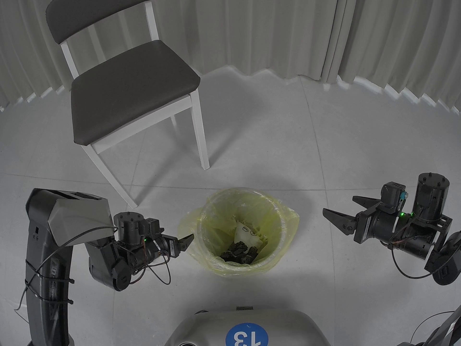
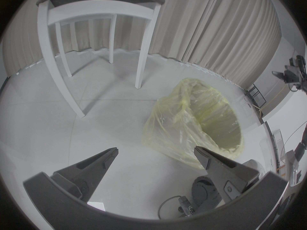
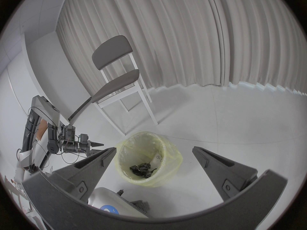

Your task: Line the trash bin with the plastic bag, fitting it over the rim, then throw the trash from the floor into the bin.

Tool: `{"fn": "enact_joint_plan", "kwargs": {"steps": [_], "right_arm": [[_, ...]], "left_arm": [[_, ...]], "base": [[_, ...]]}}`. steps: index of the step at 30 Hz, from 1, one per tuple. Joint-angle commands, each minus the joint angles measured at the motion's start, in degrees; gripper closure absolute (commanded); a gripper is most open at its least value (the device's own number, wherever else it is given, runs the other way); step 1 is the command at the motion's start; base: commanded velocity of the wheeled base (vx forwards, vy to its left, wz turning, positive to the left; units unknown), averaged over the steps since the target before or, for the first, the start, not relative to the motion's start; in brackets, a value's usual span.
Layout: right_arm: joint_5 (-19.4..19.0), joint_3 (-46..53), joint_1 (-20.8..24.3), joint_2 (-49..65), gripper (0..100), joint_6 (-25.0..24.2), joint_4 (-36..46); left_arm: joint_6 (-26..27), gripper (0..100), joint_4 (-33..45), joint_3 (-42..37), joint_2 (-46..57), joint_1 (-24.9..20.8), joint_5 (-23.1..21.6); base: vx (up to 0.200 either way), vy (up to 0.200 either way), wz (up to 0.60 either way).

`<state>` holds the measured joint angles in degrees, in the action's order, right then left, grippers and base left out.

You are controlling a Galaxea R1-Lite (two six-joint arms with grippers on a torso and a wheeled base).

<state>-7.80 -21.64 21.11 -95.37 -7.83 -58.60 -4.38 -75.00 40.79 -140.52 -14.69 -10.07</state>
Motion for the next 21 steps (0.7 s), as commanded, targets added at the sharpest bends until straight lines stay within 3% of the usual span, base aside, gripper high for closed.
{"fn": "enact_joint_plan", "kwargs": {"steps": [1, 2, 9, 21], "right_arm": [[-1.2, -0.3, -1.6, -1.3, 0, 0.0, 0.0], [-1.3, -0.2, -2.0, -1.4, 0, 0.0, 0.0], [-1.3, -0.2, -2.0, -1.5, 0, 0.0, 0.0], [-3.5, -0.7, -3.8, -8.0, 0, 0.0, -1.2]], "left_arm": [[-0.5, 0, 4.5, 6.1, -0.8, -1.0, 0.1], [-0.5, 0, 10.3, 11.4, -2.7, -0.4, 0.1], [-0.4, 0, 19.4, 23.0, -7.0, 0.7, 0.4], [0.2, 0, 31.1, 35.0, -11.3, 0.2, 0.5]], "base": [[0.000, 0.000, 0.00], [0.000, 0.000, 0.00], [0.000, 0.000, 0.00], [0.000, 0.000, 0.00]]}}
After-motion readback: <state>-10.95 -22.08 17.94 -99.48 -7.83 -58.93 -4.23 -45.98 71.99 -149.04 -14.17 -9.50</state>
